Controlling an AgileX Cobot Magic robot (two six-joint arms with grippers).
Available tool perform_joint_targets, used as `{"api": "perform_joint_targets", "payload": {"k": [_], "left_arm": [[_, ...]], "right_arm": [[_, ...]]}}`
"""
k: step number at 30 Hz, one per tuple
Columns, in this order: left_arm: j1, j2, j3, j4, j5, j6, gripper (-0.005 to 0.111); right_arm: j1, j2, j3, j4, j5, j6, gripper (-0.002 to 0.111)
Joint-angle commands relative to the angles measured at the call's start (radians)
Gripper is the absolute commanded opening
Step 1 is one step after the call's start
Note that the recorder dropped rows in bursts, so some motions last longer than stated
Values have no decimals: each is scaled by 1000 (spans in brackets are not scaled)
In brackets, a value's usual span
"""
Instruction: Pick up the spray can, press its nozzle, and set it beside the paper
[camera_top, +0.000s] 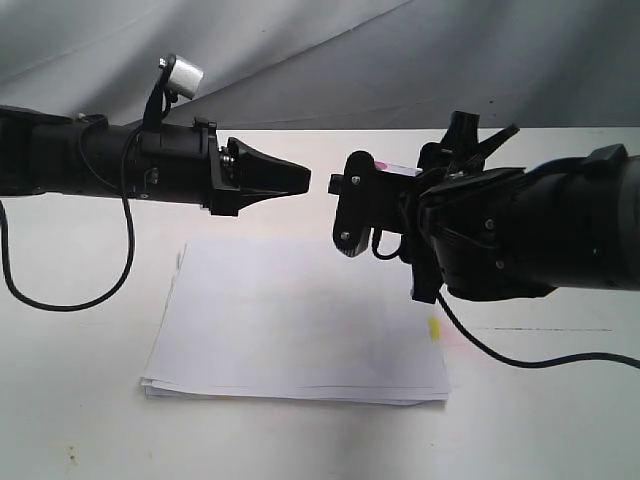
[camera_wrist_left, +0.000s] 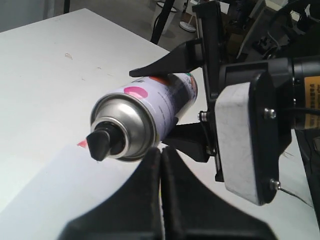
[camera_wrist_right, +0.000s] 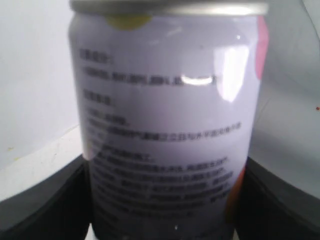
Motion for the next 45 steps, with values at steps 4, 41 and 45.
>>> {"api": "perform_joint_targets", "payload": {"k": [4, 41, 45], "left_arm": [[0, -31, 10, 24, 9, 3, 0], [221, -496, 356, -114, 151, 110, 0], [221, -496, 369, -114, 151, 110, 0]], "right_arm": [[0, -39, -11, -27, -5, 104, 0], [-2, -1016, 335, 107, -295, 582, 0], [-2, -977, 386, -200, -302, 909, 0]]}}
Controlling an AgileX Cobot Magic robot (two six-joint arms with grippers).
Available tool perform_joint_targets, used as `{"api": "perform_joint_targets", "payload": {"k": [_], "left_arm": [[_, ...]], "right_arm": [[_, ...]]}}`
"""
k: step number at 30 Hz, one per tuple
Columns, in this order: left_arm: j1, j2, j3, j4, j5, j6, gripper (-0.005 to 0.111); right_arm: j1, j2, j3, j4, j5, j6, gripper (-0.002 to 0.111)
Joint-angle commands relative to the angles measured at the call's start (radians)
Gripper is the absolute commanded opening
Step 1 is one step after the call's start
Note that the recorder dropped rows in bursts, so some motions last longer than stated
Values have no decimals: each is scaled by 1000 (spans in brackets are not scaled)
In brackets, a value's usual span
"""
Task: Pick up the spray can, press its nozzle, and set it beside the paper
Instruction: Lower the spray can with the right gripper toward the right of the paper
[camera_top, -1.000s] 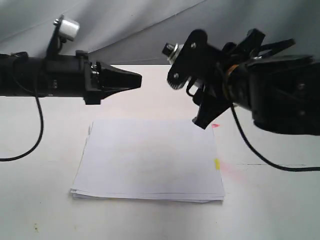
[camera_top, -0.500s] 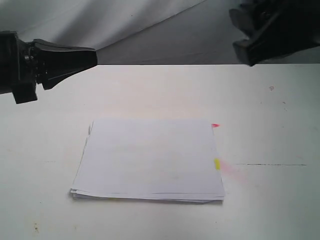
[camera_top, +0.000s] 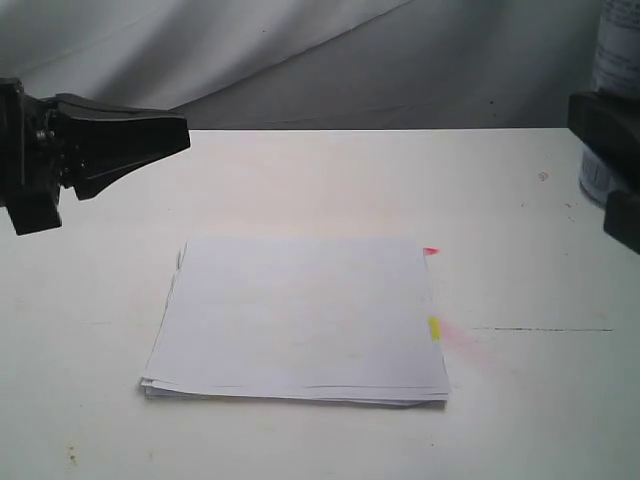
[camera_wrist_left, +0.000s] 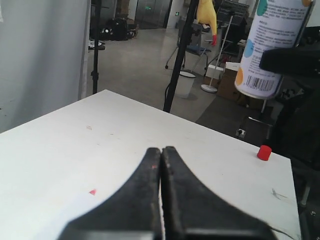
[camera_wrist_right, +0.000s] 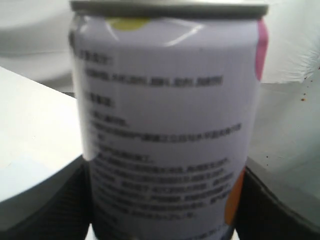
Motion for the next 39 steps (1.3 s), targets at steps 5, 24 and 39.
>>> {"api": "perform_joint_targets", "payload": {"k": [5, 24, 39], "left_arm": [[1, -5, 16, -14, 9, 7, 0], [1, -5, 59, -10, -89, 11, 0], [7, -5, 282, -14, -180, 182, 0]], "right_arm": [[-2, 107, 32, -499, 38, 554, 0], [-2, 334, 27, -499, 129, 536, 0], [-2, 334, 27, -499, 127, 538, 0]]}}
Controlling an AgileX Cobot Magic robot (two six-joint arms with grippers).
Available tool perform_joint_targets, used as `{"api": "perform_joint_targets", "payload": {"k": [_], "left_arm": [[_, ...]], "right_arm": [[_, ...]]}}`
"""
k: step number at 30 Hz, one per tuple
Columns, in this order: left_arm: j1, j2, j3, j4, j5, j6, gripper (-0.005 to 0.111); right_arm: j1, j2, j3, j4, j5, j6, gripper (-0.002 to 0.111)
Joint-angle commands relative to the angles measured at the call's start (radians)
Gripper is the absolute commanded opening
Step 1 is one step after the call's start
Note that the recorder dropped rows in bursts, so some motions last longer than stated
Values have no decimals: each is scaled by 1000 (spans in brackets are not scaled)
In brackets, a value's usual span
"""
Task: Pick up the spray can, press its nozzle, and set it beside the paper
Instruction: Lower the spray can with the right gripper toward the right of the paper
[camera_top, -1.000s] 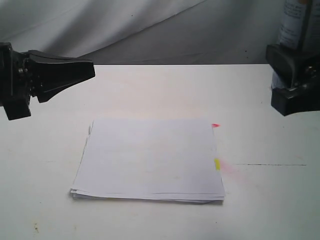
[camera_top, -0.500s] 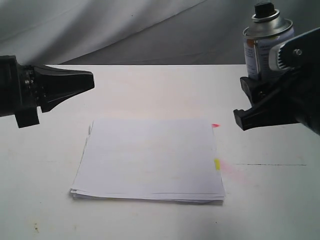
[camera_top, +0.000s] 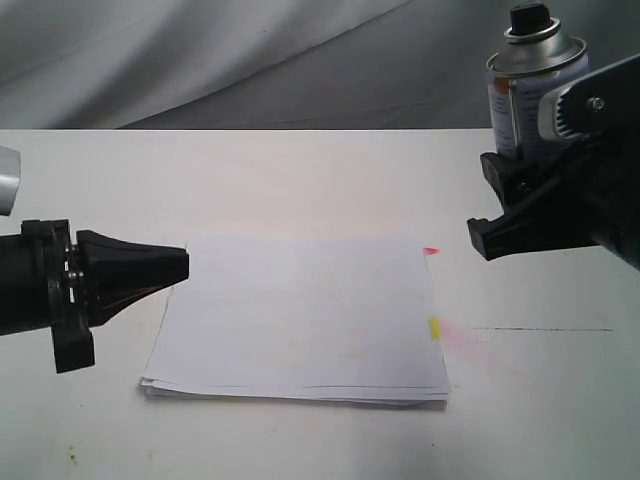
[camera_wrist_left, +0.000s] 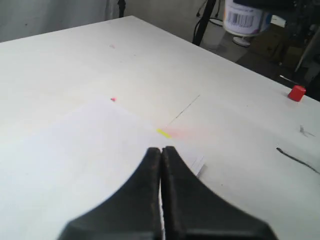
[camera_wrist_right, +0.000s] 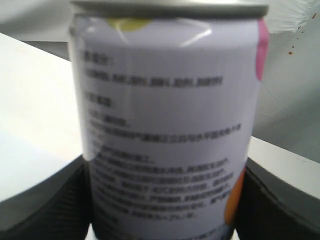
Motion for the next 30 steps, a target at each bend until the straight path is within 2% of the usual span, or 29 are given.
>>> {"api": "perform_joint_targets", "payload": {"k": [1, 20, 24, 30], "left_arm": [[2, -2, 15, -20, -24, 10, 0], [2, -2, 20, 6, -24, -4, 0], [2, -2, 20, 6, -24, -4, 0], [2, -2, 20, 6, -24, -4, 0]], "right_arm": [[-2, -8, -17, -39, 18, -1, 0], [-6, -8, -27, -39, 60, -7, 0], [-64, -8, -91, -39, 23, -86, 0], [-143, -8, -193, 167, -82, -342, 0]]}}
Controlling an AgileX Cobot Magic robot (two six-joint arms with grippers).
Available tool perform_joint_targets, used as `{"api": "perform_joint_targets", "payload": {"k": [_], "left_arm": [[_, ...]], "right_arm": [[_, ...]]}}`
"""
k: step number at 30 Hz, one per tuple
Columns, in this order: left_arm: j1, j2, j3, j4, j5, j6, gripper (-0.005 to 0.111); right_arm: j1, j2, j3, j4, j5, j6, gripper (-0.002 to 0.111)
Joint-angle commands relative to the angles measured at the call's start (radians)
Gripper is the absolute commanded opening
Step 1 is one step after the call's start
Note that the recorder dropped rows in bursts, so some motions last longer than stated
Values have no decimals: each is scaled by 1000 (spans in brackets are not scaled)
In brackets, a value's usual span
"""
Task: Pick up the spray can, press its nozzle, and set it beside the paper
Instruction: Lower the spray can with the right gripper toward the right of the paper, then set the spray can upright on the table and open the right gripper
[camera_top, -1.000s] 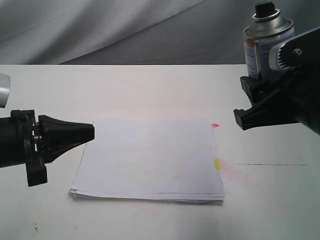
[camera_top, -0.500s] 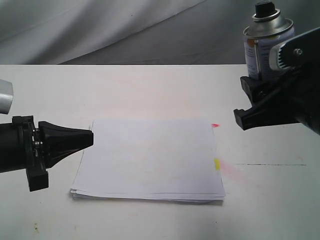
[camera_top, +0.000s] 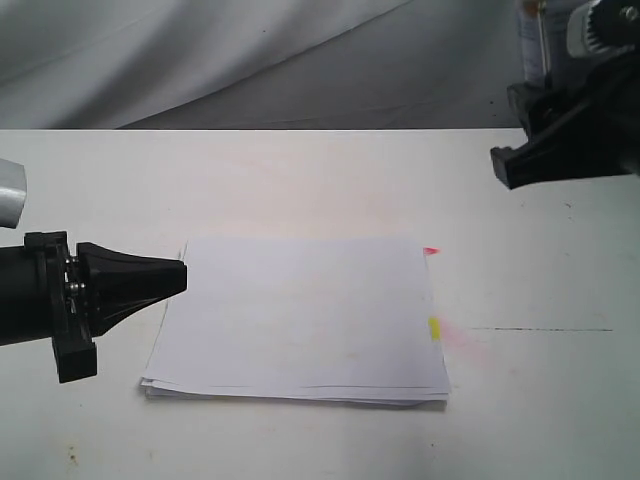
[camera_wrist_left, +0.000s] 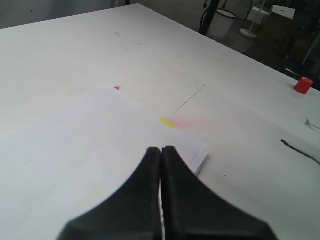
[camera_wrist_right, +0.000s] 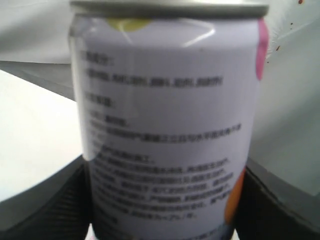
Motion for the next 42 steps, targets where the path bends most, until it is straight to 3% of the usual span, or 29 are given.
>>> {"api": "perform_joint_targets", "payload": {"k": [1, 6, 11, 13, 16, 19, 23, 36, 42], "left_arm": [[2, -1, 5, -2, 0, -5, 0], [2, -1, 5, -2, 0, -5, 0], [2, -1, 5, -2, 0, -5, 0], [2, -1, 5, -2, 0, -3, 0], [2, -1, 5, -2, 0, -3, 0], [2, -1, 5, -2, 0, -3, 0], [2, -1, 5, -2, 0, -3, 0], [2, -1, 5, -2, 0, -3, 0], [2, -1, 5, -2, 0, -3, 0]], "right_arm": [[-69, -8, -74, 151, -83, -199, 0], [-181, -8, -79, 388, -256, -448, 0], [-291, -8, -25, 804, -562, -832, 0], [-321, -8, 51, 987, -694, -1020, 0], [-352, -1, 129, 1094, -806, -1121, 0], [-379, 58, 241, 1360, -1012, -1304, 0], [-379, 210, 320, 1475, -1225, -1437, 0], [-379, 698, 324, 1567, -1711, -1437, 0], [-379, 838, 324, 1603, -1728, -1468, 0]]}}
